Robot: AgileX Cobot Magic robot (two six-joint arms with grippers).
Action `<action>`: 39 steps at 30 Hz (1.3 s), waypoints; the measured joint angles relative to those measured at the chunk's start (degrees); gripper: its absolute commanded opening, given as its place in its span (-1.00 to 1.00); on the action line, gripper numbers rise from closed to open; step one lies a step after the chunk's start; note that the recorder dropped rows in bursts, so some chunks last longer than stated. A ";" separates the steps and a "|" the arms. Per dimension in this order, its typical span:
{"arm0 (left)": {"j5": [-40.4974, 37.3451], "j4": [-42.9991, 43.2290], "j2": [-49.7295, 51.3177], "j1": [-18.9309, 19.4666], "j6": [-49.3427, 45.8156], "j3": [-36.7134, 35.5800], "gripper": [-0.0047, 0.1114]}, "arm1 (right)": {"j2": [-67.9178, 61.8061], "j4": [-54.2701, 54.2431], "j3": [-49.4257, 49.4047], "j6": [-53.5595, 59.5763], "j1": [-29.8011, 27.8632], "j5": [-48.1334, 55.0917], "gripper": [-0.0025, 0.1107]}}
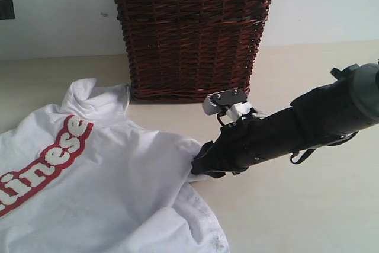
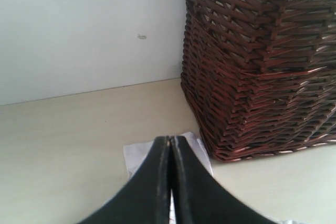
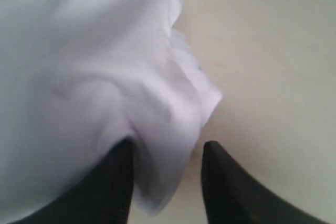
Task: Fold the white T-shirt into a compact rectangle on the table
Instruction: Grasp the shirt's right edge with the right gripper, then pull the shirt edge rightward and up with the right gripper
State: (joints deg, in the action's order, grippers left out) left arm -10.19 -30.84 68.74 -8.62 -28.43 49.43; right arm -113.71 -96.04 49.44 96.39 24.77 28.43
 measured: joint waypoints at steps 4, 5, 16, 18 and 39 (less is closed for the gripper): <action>0.00 0.00 0.00 0.00 0.00 0.00 -0.92 | -0.03 7.10 0.00 -3.76 0.00 -0.79 -0.96; 0.00 0.00 0.00 0.00 0.00 0.00 -0.92 | 0.30 9.25 0.00 -4.97 0.00 -0.92 -0.96; 0.00 -0.10 0.00 0.00 0.00 0.00 -0.92 | 15.53 23.43 0.00 -20.43 0.00 0.22 -0.96; 0.00 -0.10 0.00 0.00 0.00 0.00 -0.92 | 18.92 25.00 0.00 -22.00 0.00 0.47 -0.96; -0.73 -0.22 0.00 0.00 0.00 0.00 -0.92 | 17.80 64.60 5.23 -57.14 -0.76 -18.63 -0.30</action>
State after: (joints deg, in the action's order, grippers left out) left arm -10.93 -31.06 68.74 -8.62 -28.43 49.43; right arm -95.91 -31.44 54.67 39.25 24.01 9.80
